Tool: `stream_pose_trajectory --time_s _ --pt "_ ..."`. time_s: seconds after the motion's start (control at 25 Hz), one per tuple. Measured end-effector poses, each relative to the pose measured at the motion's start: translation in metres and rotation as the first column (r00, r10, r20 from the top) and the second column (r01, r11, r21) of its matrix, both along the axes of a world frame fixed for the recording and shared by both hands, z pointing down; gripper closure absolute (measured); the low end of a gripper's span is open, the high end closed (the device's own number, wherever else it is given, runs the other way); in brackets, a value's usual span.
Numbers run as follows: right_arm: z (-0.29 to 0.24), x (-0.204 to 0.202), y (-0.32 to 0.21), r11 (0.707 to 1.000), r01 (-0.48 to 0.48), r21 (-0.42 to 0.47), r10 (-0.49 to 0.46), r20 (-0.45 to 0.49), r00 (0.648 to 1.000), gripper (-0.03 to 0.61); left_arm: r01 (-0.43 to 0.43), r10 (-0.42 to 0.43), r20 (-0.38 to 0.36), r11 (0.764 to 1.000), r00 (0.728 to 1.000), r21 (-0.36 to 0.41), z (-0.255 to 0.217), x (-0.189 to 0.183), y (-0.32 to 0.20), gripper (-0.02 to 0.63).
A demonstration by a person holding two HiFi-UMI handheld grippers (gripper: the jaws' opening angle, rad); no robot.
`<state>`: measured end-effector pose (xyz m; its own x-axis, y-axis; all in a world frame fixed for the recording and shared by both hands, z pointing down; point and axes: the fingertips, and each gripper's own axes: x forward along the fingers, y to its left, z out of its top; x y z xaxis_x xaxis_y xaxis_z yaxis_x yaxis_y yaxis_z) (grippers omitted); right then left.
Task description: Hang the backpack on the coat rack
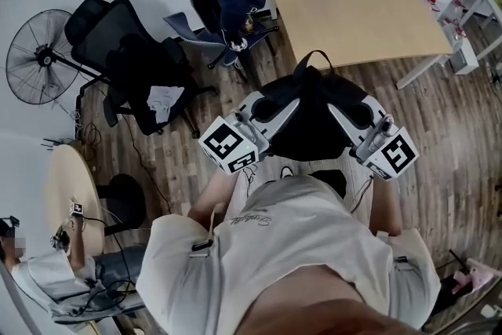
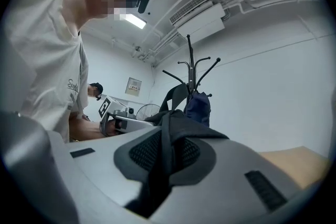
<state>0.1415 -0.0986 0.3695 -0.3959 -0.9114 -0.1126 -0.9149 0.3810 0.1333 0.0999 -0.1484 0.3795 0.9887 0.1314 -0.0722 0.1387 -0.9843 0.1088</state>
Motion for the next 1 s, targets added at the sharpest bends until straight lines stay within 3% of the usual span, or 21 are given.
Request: stream_pose_trajectory --time_s 0.24,0.48,0.76,1.0 --pt "-0.034 0.02 -0.038 0.992 0.092 0.086 -0.093 0.003 0.996 0.541 0.062 -0.062 0.0 0.996 0.998 0.064 -0.038 0.019 -0.036 0.568" --pt "-0.06 0.035 -0.075 0.962 0.249 0.108 -0.251 0.001 0.968 0.541 0.216 -0.217 0.012 0.974 0.976 0.071 -0.063 0.027 -0.066 0.568" --pt "-0.082 0.036 -0.116 0.883 0.45 0.137 -0.448 -0.046 0.893 0.541 0.401 -0.4 -0.026 0.913 0.916 0.073 -0.084 0.021 -0.096 0.568" --pt "-0.095 0.03 -0.14 0.826 0.54 0.159 -0.539 -0.057 0.841 0.541 0.508 -0.505 -0.054 0.855 0.861 0.101 -0.098 0.012 -0.113 0.568"
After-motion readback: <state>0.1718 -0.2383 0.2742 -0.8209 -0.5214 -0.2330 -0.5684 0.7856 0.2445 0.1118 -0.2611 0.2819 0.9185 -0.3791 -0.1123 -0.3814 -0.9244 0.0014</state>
